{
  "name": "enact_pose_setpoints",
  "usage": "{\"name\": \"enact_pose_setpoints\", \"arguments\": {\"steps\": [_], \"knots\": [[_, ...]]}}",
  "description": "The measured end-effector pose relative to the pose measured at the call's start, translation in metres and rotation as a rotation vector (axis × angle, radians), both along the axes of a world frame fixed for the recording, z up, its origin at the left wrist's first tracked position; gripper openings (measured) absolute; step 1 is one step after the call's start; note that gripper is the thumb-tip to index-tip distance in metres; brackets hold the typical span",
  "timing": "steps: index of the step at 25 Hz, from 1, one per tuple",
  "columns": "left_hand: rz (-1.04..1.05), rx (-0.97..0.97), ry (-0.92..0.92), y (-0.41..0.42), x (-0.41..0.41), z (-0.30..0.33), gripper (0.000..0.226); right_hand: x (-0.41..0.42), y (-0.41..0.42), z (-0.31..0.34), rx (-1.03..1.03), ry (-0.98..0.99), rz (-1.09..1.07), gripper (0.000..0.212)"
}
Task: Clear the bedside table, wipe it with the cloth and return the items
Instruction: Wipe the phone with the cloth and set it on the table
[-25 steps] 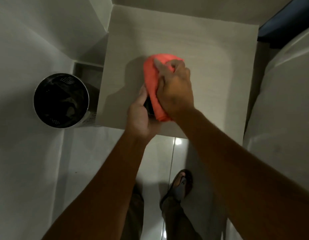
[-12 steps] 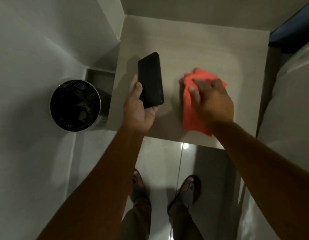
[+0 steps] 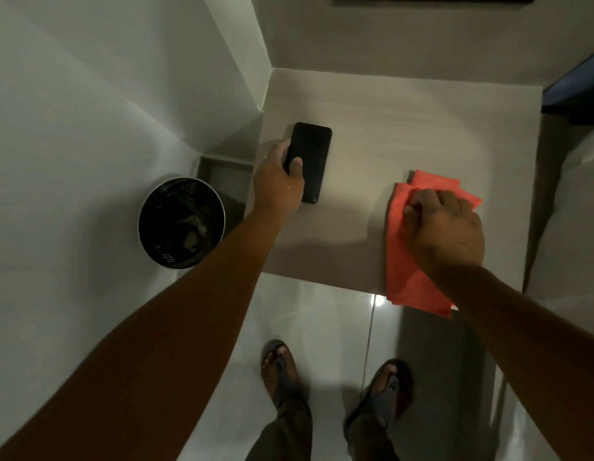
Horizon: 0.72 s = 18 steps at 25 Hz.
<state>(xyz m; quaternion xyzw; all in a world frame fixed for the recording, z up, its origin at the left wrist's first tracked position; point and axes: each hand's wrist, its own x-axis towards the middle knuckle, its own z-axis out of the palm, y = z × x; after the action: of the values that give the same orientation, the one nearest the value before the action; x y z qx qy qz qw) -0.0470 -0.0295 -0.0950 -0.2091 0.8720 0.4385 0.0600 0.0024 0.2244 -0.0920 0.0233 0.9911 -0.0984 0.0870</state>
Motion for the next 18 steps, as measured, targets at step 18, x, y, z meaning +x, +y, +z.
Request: {"name": "enact_pose_setpoints", "arguments": {"steps": [18], "knots": [[0.025, -0.498, -0.090, 0.021, 0.022, -0.010, 0.042, 0.007, 0.000, -0.017, 0.023, 0.081, 0.031, 0.025]]}}
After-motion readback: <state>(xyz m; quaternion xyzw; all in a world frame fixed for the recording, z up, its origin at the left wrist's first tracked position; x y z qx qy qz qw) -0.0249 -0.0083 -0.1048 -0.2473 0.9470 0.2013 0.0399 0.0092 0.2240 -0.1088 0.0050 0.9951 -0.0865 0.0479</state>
